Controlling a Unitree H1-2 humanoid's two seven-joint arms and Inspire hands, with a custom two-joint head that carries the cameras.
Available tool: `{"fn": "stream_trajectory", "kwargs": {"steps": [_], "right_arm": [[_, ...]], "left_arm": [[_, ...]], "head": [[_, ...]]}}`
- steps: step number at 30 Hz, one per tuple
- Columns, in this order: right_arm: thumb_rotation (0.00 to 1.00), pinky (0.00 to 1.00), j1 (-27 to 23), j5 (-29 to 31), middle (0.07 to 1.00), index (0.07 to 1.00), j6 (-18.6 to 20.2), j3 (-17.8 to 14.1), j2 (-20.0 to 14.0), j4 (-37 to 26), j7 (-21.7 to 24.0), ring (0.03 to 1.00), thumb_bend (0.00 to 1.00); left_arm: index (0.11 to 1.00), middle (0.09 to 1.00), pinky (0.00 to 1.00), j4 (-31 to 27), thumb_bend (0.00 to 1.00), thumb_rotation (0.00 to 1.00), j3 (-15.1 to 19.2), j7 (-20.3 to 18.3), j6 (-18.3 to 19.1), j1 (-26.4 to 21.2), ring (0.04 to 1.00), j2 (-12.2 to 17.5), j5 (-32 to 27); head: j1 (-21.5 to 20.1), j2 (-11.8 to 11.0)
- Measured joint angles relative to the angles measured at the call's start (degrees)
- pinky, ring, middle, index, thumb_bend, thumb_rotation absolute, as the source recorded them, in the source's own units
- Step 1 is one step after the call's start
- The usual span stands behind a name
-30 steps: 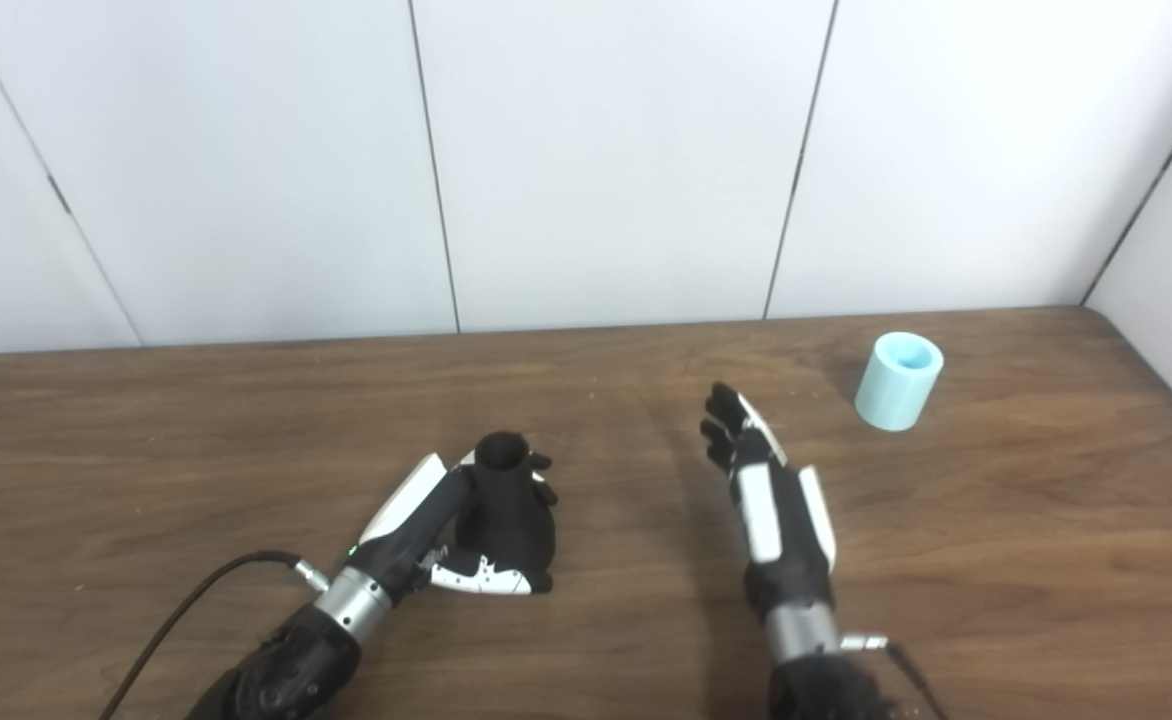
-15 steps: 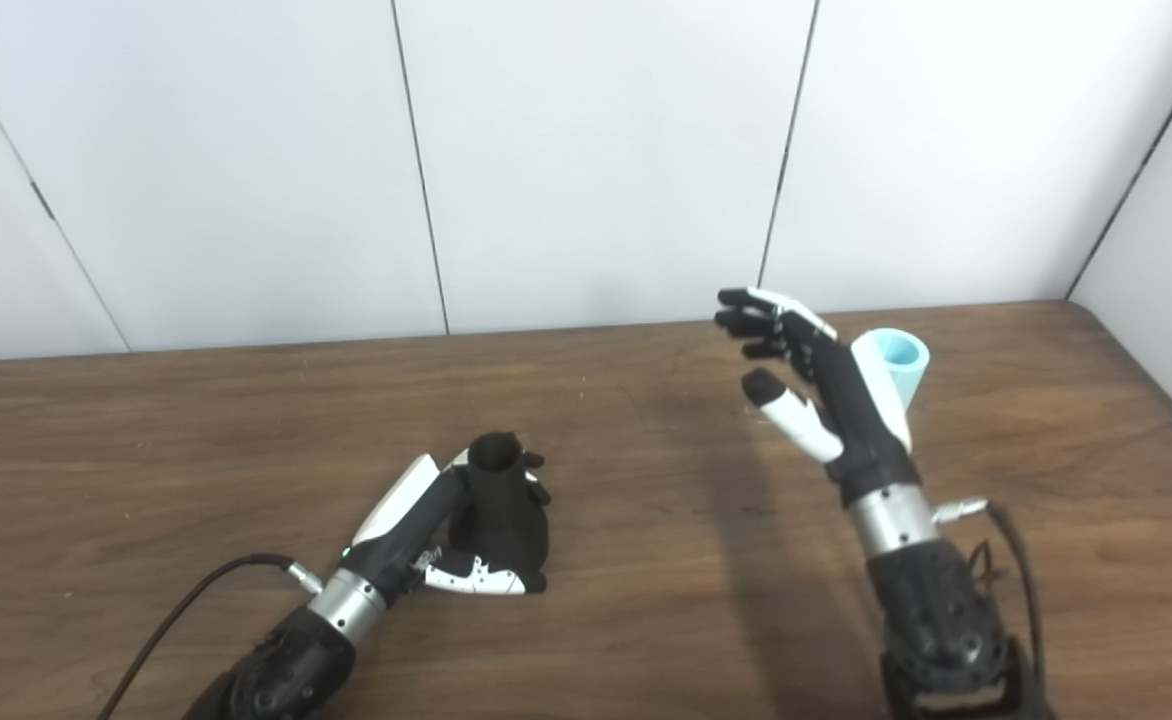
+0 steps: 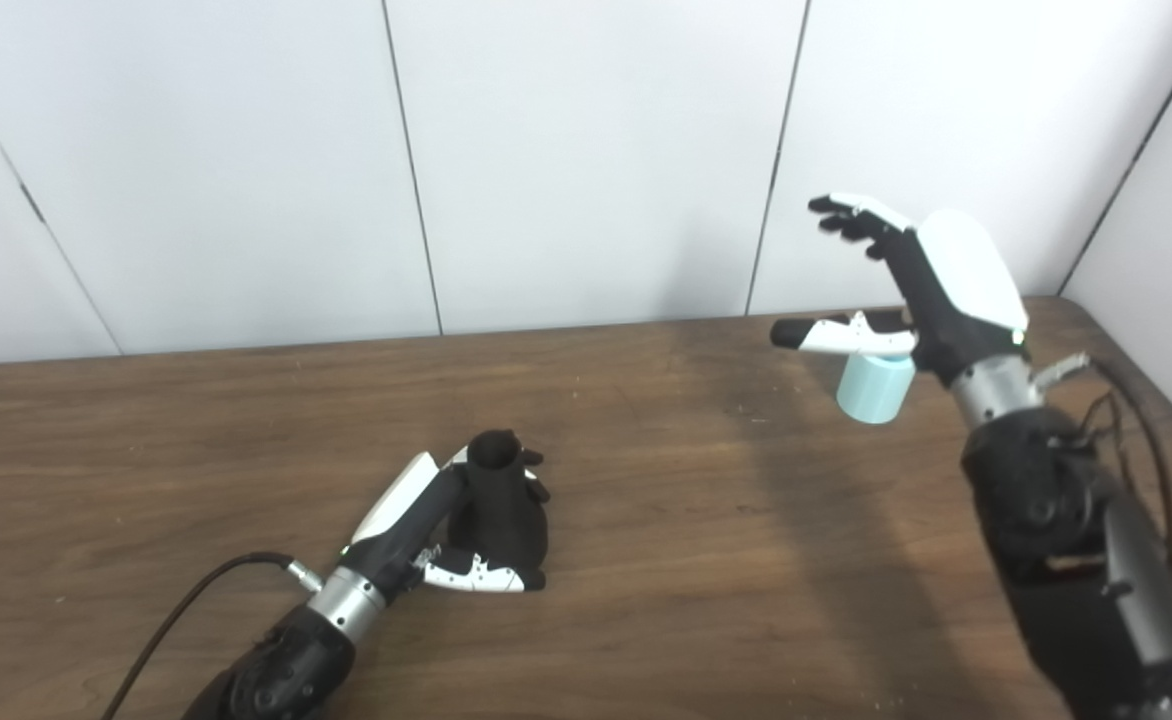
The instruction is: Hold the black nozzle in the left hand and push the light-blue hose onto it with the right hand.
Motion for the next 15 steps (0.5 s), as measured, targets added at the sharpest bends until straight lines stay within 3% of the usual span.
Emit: {"fn": "stream_trajectory", "kwargs": {"steps": [1, 4, 7, 8, 10, 15], "right_arm": [[0.64, 0.74, -0.4, -0.1, 0.837, 0.842, 0.3, 0.0, -0.4, 0.0, 0.4, 0.837, 1.0], [0.49, 0.74, -1.7, -2.4, 0.873, 0.865, 1.8, 1.7, -2.5, 1.1, 3.4, 0.867, 1.0], [0.46, 0.73, -3.2, -4.1, 0.883, 0.872, 3.7, 2.8, -5.0, 2.9, 6.9, 0.876, 1.0], [0.34, 0.73, -3.8, -4.6, 0.918, 0.887, 4.0, 2.8, -5.5, 3.3, 7.6, 0.902, 1.0], [0.21, 0.74, -5.7, -4.9, 0.942, 0.892, 4.2, 4.2, -7.1, 5.9, 10.2, 0.926, 1.0], [0.18, 0.83, -8.8, -5.3, 0.953, 0.897, 4.1, 6.2, -10.1, 11.2, 13.9, 0.946, 1.0]], "left_arm": [[0.483, 0.82, 1.0, 0.0, 0.52, 0.07, 0.0, 0.0, 0.0, 0.0, 0.976, 0.0, 0.0], [0.483, 0.82, 1.0, 0.0, 0.52, 0.07, 0.0, 0.1, 0.0, 0.0, 0.976, 0.0, 0.1], [0.483, 0.82, 1.0, 0.0, 0.52, 0.07, 0.0, 0.0, 0.0, -0.1, 0.976, 0.0, 0.2], [0.483, 0.82, 1.0, 0.0, 0.52, 0.07, 0.0, 0.0, 0.0, -0.1, 0.976, 0.0, 0.2], [0.483, 0.82, 1.0, 0.1, 0.52, 0.07, 0.0, 0.1, 0.1, 0.0, 0.976, 0.0, 0.3], [0.483, 0.821, 1.0, 0.1, 0.52, 0.08, -0.1, 0.1, 0.2, -0.1, 0.976, -0.2, 0.6]], "head": [[0.0, 0.0], [0.1, 0.1], [0.1, 0.1], [0.3, 0.2], [0.4, 0.2], [0.6, 0.4]]}}
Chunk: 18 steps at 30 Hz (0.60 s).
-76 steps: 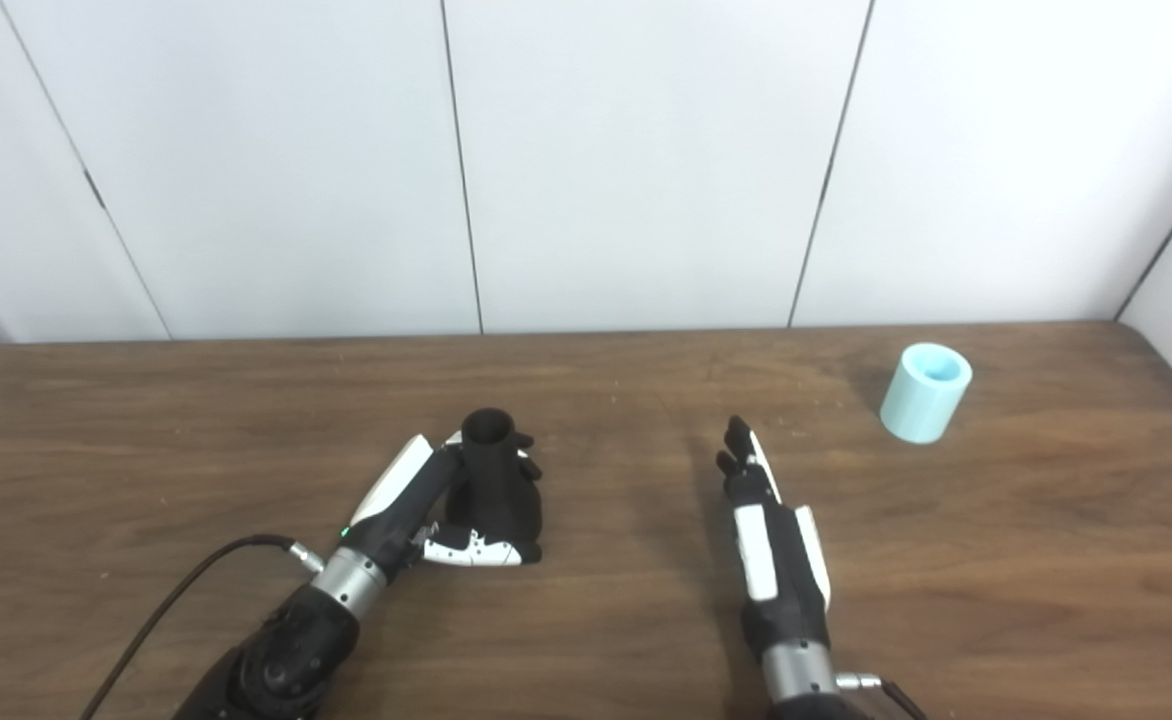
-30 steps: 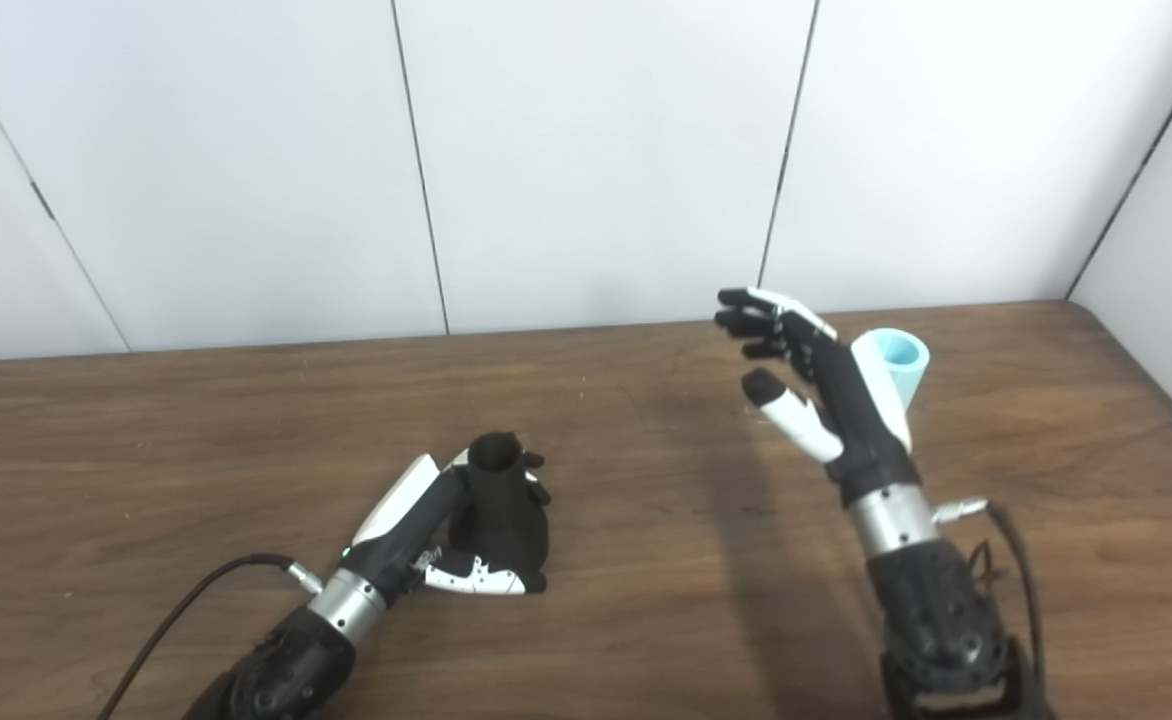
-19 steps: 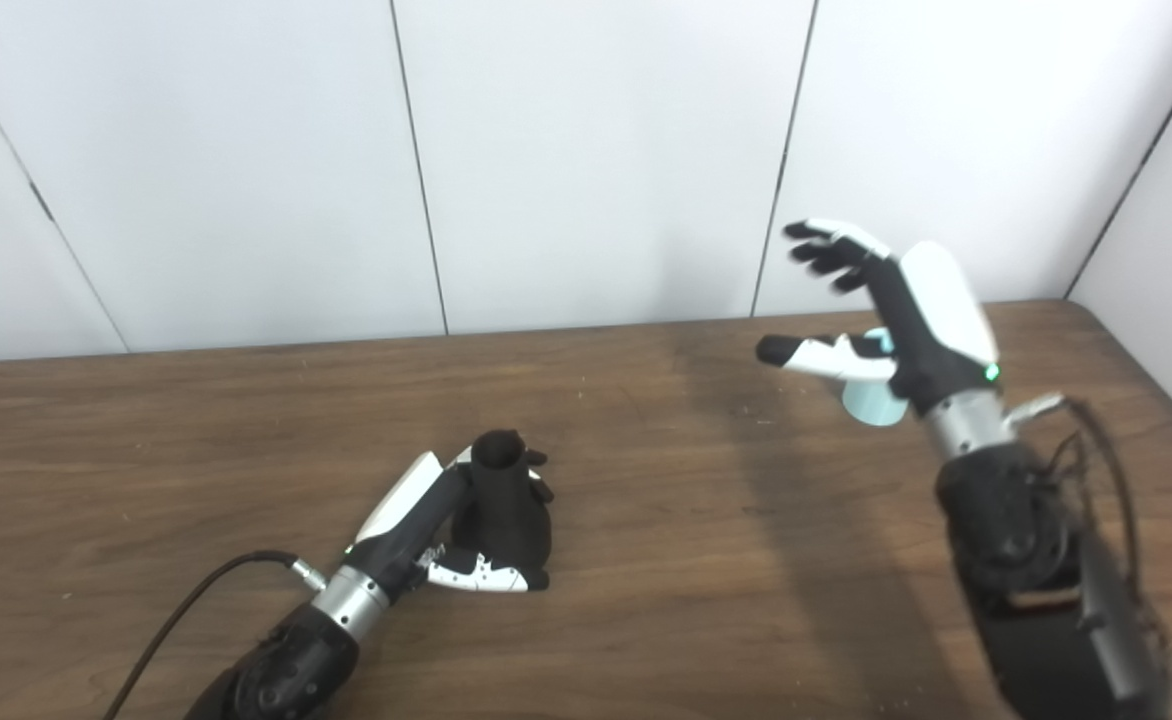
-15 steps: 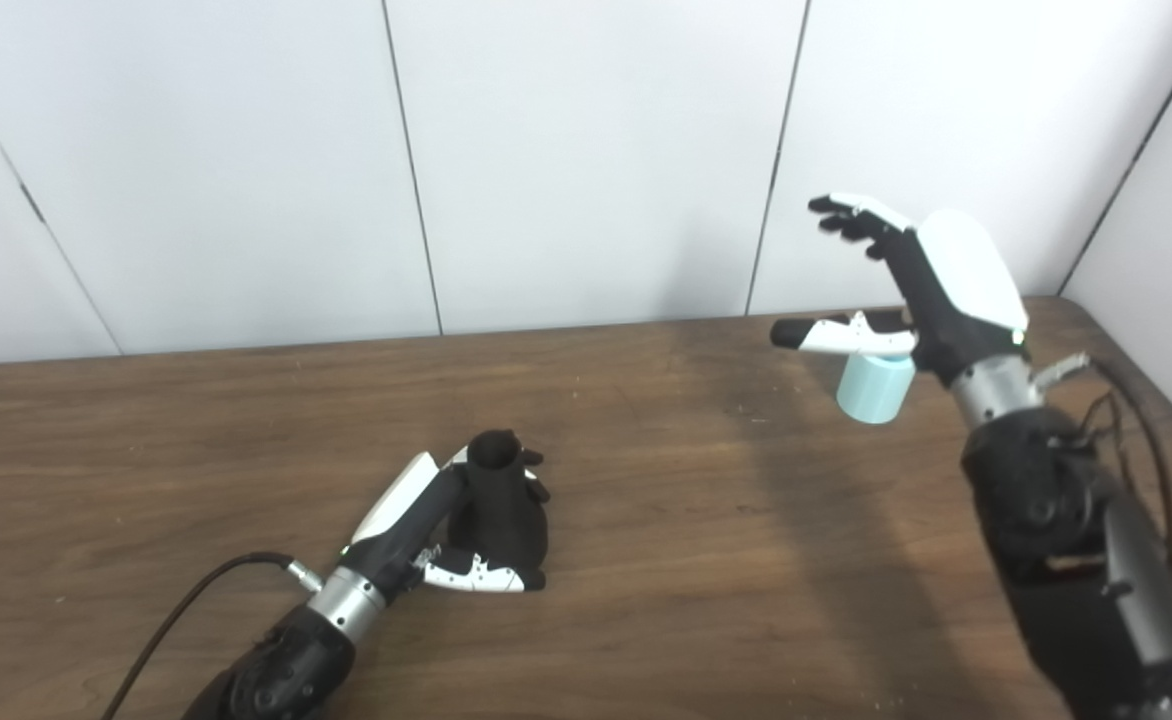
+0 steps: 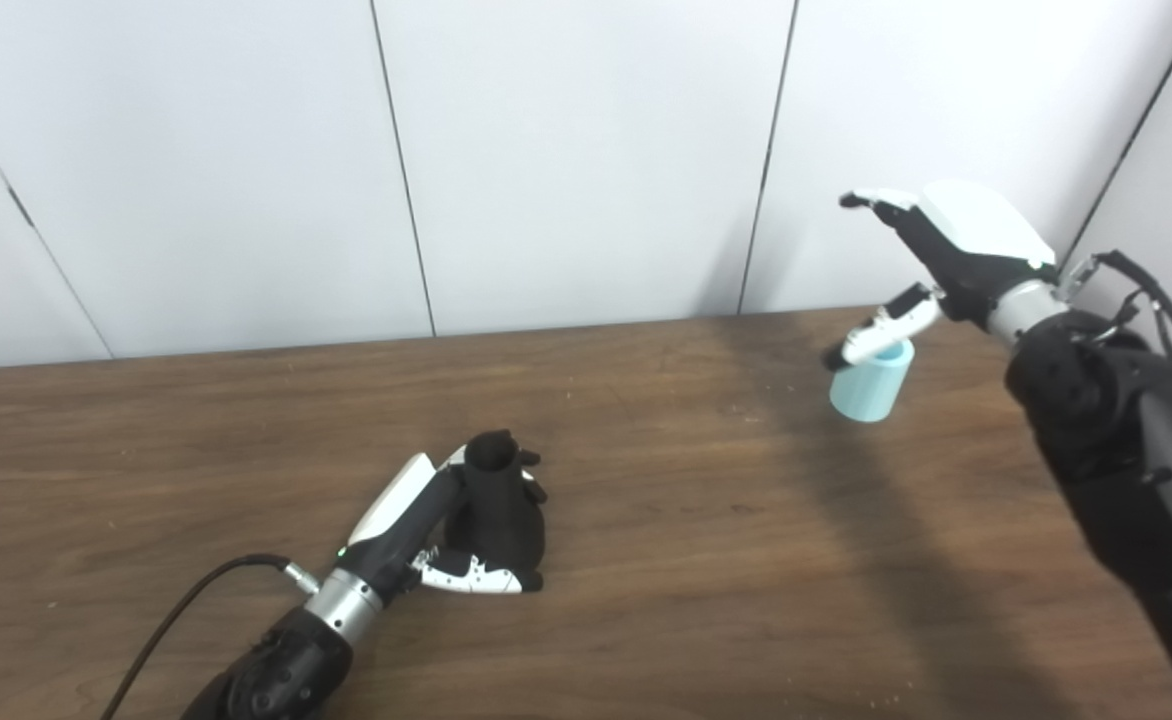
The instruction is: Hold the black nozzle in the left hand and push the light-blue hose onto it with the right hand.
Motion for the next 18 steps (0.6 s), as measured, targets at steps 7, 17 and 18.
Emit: {"fn": "stream_trajectory", "kwargs": {"steps": [7, 17, 18], "right_arm": [[0.21, 0.88, -3.6, -3.3, 0.962, 0.899, 0.5, 5.3, -0.1, 5.8, 3.7, 0.955, 1.0], [0.17, 0.92, -9.1, -8.4, 0.952, 0.887, 2.9, 10.4, 0.0, 11.1, 8.6, 0.947, 1.0], [0.17, 0.9, -9.1, -8.4, 0.94, 0.881, 1.9, 10.4, 0.1, 11.9, 7.6, 0.935, 1.0]], "left_arm": [[0.483, 0.821, 1.0, 0.0, 0.52, 0.07, 0.0, 0.0, 0.1, 0.0, 0.976, -0.1, 0.0], [0.483, 0.822, 1.0, 0.0, 0.52, 0.07, 0.0, -0.1, 0.3, -0.1, 0.976, -0.4, 0.1], [0.483, 0.822, 1.0, 0.0, 0.52, 0.07, 0.0, -0.1, 0.4, -0.1, 0.976, -0.4, 0.1]], "head": [[0.1, 0.0], [0.4, 0.2], [0.4, 0.2]]}}
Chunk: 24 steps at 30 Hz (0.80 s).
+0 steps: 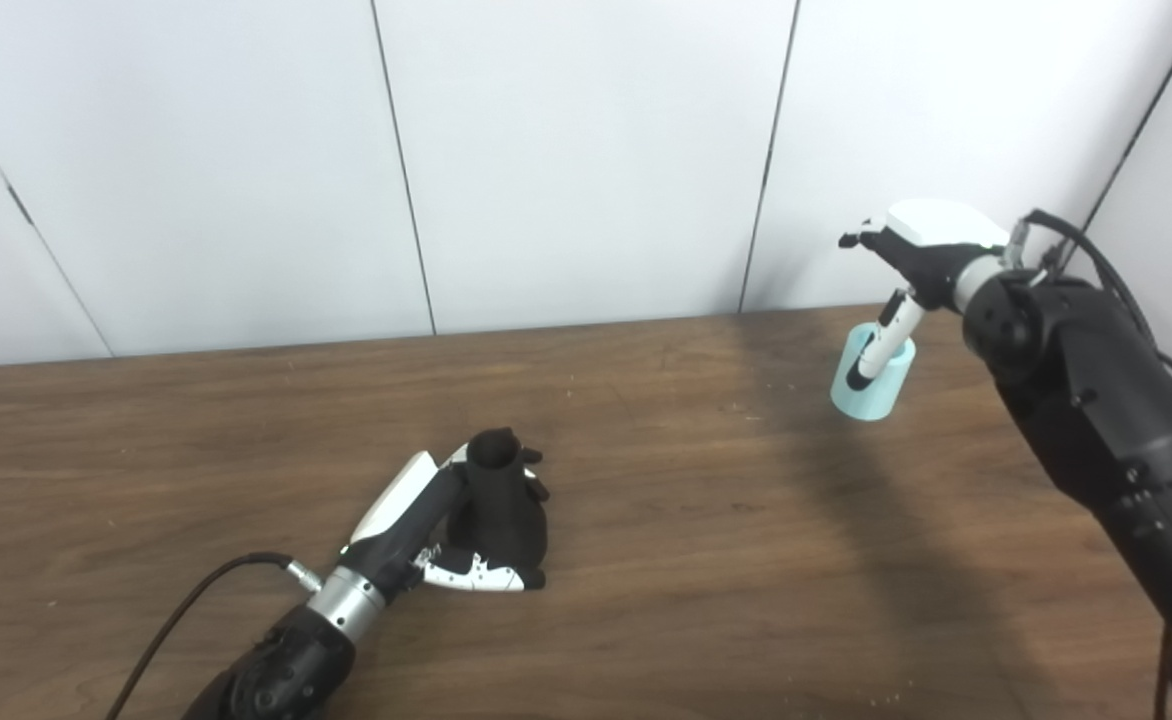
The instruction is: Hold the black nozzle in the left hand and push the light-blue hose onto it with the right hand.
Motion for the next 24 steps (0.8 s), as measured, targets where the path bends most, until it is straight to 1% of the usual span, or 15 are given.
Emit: {"fn": "stream_trajectory", "kwargs": {"steps": [5, 8, 13, 17, 24], "right_arm": [[0.16, 0.79, 0.1, -0.1, 0.871, 0.834, -5.4, 0.7, 0.1, 3.7, -4.8, 0.867, 1.0], [0.16, 0.77, -0.2, -1.3, 0.859, 0.82, -7.3, 1.7, 0.1, 7.0, -6.5, 0.857, 1.0], [0.14, 0.75, -1.2, -2.4, 0.854, 0.818, -7.5, 3.1, 0.1, 9.9, -6.3, 0.859, 1.0], [0.13, 0.7, -2.2, -2.5, 0.855, 0.82, -7.1, 3.1, 0.1, 10.5, -5.7, 0.861, 1.0], [0.12, 0.69, -2.4, -1.9, 0.856, 0.824, -7.0, 3.1, 0.5, 11.8, -5.4, 0.843, 1.0]], "left_arm": [[0.483, 0.822, 1.0, 0.0, 0.52, 0.07, 0.0, 0.0, 0.0, 0.0, 0.976, 0.0, 0.0], [0.483, 0.823, 1.0, 0.0, 0.52, 0.07, 0.0, 0.0, 0.1, 0.0, 0.976, -0.1, 0.0], [0.483, 0.823, 1.0, 0.0, 0.52, 0.07, 0.0, 0.0, 0.1, 0.0, 0.976, -0.2, 0.0], [0.483, 0.824, 1.0, 0.0, 0.52, 0.07, 0.0, 0.0, 0.1, 0.0, 0.976, -0.2, 0.0], [0.483, 0.825, 1.0, 0.0, 0.52, 0.07, 0.0, -0.1, 0.2, 0.0, 0.976, -0.3, 0.0]], "head": [[0.0, 0.3], [0.1, 0.4], [0.2, 0.4], [0.3, 0.5], [0.4, 0.6]]}}
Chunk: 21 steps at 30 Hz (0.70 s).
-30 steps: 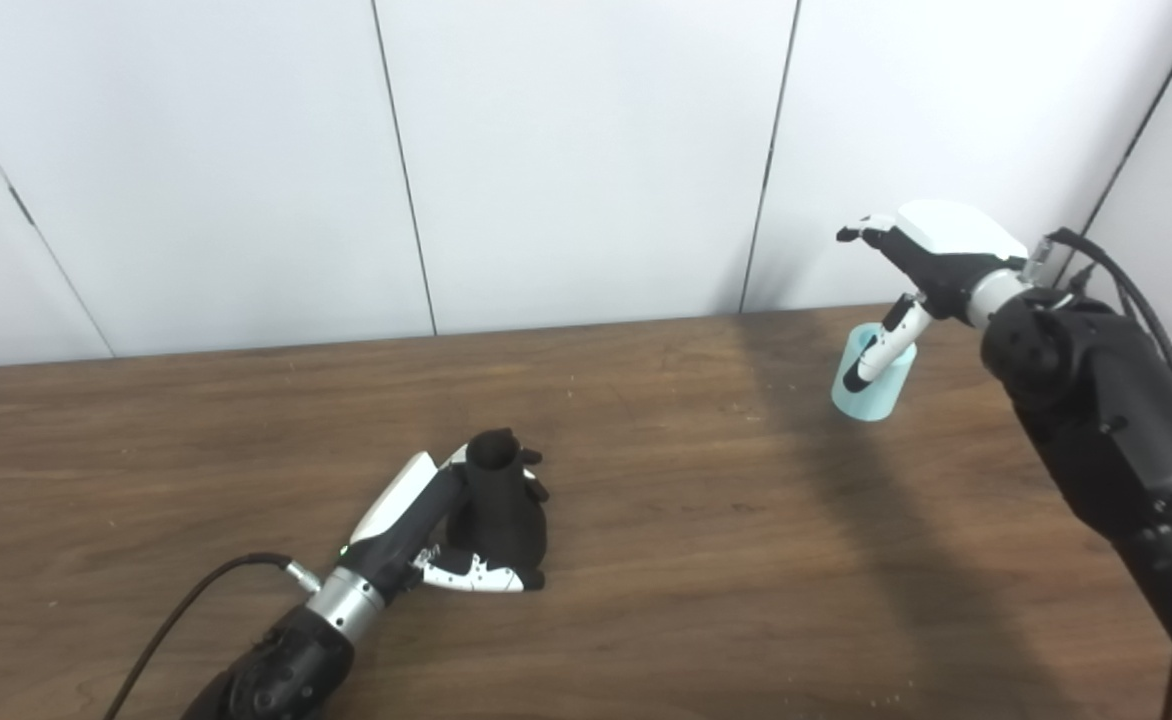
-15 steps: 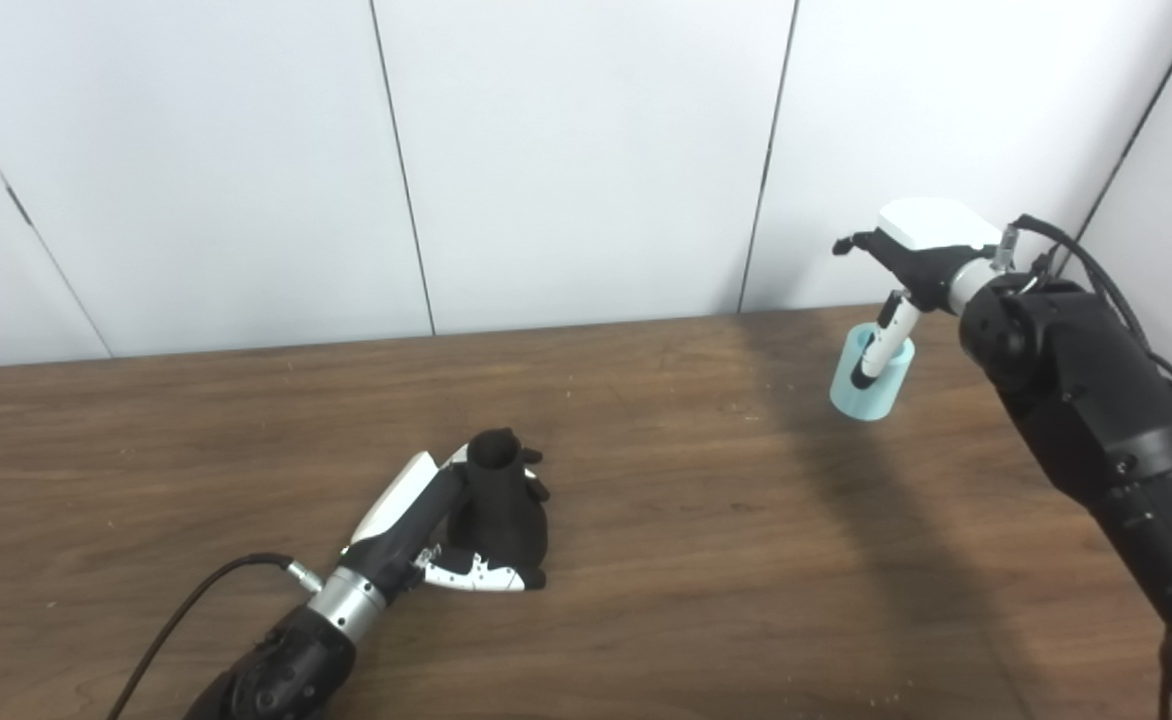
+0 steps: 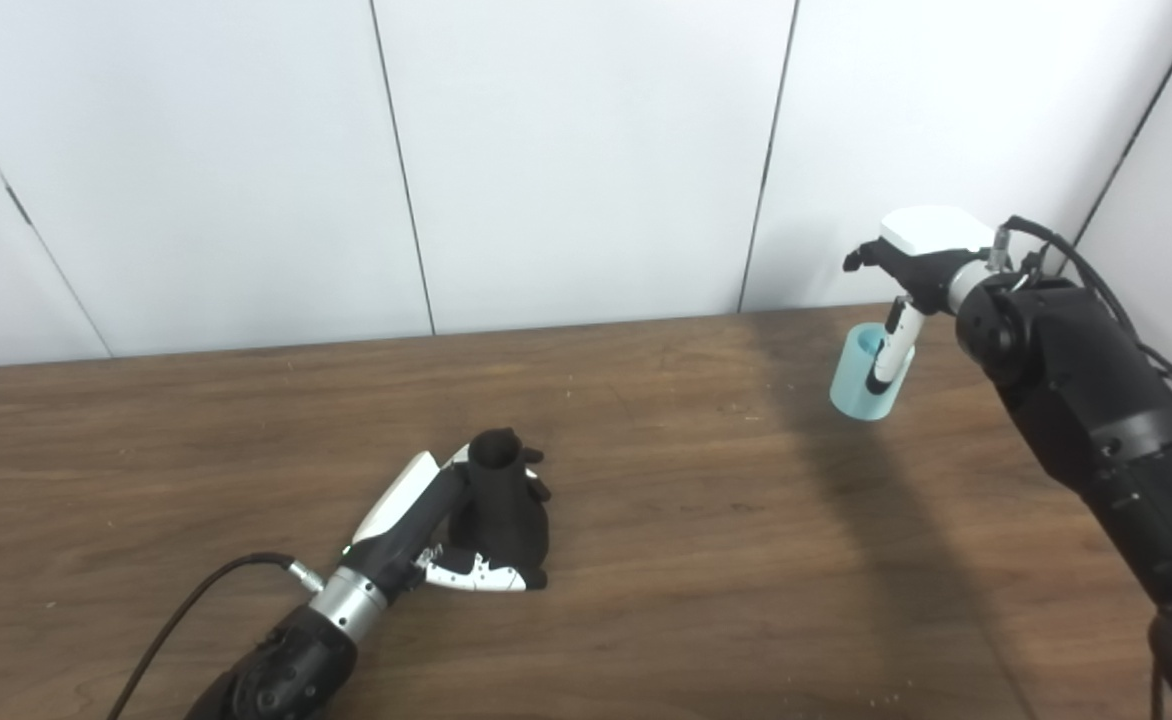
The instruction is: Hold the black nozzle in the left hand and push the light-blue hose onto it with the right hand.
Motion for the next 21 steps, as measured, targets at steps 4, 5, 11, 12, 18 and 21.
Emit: {"fn": "stream_trajectory", "kwargs": {"steps": [4, 5, 11, 12, 18, 21], "right_arm": [[0.11, 0.69, 0.0, 0.9, 0.846, 0.825, 0.0, 0.0, 0.0, 1.1, 1.1, 0.826, 1.0], [0.11, 0.7, 0.0, 1.0, 0.843, 0.825, 0.0, 0.0, 0.0, 1.1, 1.3, 0.823, 1.0], [0.1, 0.69, -0.2, 2.5, 0.815, 0.818, 0.0, 0.0, 0.0, 1.1, 1.8, 0.779, 1.0], [0.1, 0.68, -0.2, 2.9, 0.812, 0.816, 0.0, 0.0, 0.0, 1.1, 2.0, 0.773, 1.0], [0.1, 0.68, -0.2, 3.5, 0.831, 0.806, 0.0, 0.3, 0.0, 1.1, 3.6, 0.783, 1.0], [0.1, 0.68, -0.2, 3.4, 0.829, 0.788, -0.1, 0.9, 0.0, 1.1, 3.9, 0.791, 1.0]], "left_arm": [[0.483, 0.825, 1.0, 0.0, 0.52, 0.07, 0.0, 0.0, 0.0, 0.0, 0.976, 0.0, 0.0], [0.483, 0.826, 1.0, 0.0, 0.52, 0.07, 0.0, 0.0, 0.0, 0.0, 0.976, 0.0, 0.0], [0.483, 0.827, 1.0, 0.0, 0.52, 0.07, 0.0, -0.1, 0.1, 0.0, 0.976, -0.1, 0.0], [0.483, 0.827, 1.0, 0.0, 0.52, 0.07, 0.0, -0.1, 0.1, 0.0, 0.976, -0.1, 0.0], [0.483, 0.827, 1.0, 0.0, 0.52, 0.07, 0.0, -0.1, 0.1, 0.0, 0.976, -0.1, 0.0], [0.483, 0.827, 1.0, 0.0, 0.52, 0.07, 0.0, -0.1, 0.2, 0.0, 0.976, -0.1, 0.0]], "head": [[0.1, 0.0], [0.1, 0.0], [0.1, 0.2], [0.1, 0.2], [0.1, 0.2], [0.1, 0.5]]}}
